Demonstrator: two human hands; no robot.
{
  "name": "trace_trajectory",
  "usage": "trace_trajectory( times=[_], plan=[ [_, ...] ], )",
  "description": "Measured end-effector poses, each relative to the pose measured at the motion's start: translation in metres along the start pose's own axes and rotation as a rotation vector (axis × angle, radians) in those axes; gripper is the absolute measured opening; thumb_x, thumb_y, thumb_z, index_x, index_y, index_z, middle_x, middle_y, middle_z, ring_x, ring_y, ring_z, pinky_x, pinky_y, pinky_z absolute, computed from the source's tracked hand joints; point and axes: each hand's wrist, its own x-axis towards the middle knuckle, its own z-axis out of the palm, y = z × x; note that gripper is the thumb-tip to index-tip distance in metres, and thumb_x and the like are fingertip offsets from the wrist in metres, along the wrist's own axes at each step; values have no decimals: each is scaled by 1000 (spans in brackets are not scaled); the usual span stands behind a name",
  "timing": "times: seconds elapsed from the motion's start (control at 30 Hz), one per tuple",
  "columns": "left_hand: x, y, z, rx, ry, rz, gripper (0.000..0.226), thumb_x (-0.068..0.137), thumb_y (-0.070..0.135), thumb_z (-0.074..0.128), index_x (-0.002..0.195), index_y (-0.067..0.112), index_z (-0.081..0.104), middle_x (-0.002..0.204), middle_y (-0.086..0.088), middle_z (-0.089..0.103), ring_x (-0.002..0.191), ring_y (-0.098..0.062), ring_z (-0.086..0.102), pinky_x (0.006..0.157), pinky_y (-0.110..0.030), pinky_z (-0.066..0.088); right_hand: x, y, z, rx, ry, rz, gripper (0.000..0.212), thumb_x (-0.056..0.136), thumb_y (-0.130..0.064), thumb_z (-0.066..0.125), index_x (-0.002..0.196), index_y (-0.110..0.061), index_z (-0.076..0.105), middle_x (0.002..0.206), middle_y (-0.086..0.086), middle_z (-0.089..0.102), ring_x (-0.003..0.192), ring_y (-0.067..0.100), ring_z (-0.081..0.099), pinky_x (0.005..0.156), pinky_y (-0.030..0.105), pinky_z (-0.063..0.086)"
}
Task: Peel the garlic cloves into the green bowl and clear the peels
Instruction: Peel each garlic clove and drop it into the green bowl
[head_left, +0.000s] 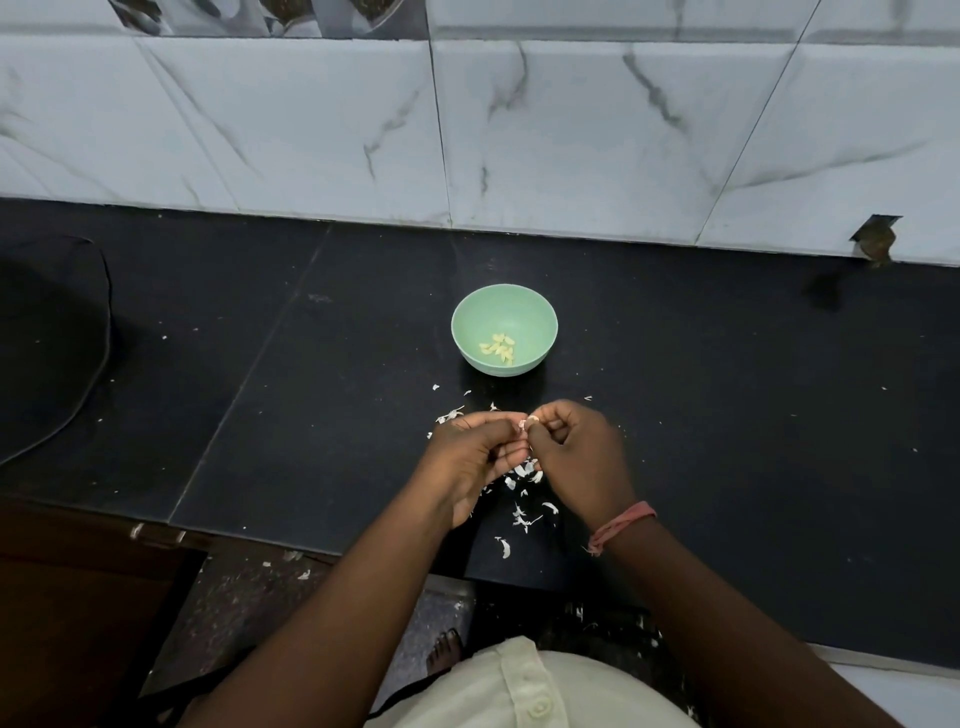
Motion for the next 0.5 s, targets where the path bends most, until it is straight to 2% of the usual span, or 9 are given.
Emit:
trace_trajectory(
  times=[0.1, 0.2, 0.27, 0.37, 0.5],
  plan=[
    [-1, 1, -3, -55, -9, -5, 19, 91, -7, 62, 106, -3, 71, 92, -19, 75, 76, -18, 73, 75, -26, 62, 1, 3, 2, 90, 48, 60, 9, 88, -20, 65, 80, -25, 69, 71, -4, 72, 65, 13, 70, 69, 45, 61],
    [-1, 2, -7, -109, -5, -1, 24, 94, -6, 58, 116, -2, 67, 101, -21, 75, 84, -21, 75, 75, -28, 62, 4, 10, -1, 126, 49, 134, 20, 94, -6, 57, 86, -20, 68, 73, 0, 71, 66, 17, 71, 73, 48, 61],
    [-2, 3, -9, -131, -20, -3, 24, 97, -4, 55, 118, -2, 67, 106, -19, 75, 89, -21, 75, 74, -29, 62, 3, 14, -2, 69, -9, 157, 29, 90, 2, 51, 91, -21, 67, 82, -2, 71, 74, 18, 72, 79, 48, 60],
    [-4, 3, -8, -155, -42, 2, 25, 98, -4, 53, 118, 1, 67, 111, -16, 74, 94, -22, 75, 77, -29, 62, -2, 15, 1, -96, -138, 90, 35, 87, 3, 49, 105, -21, 68, 97, -5, 68, 92, 17, 68, 89, 41, 56],
    [-3, 4, -6, -245, -26, 31, 30, 90, -10, 61, 117, -1, 67, 114, -18, 73, 96, -24, 74, 85, -30, 60, -6, 12, 4, -181, -126, -18, 31, 91, 1, 46, 102, -18, 68, 100, -4, 67, 93, 11, 63, 83, 26, 49]
  ],
)
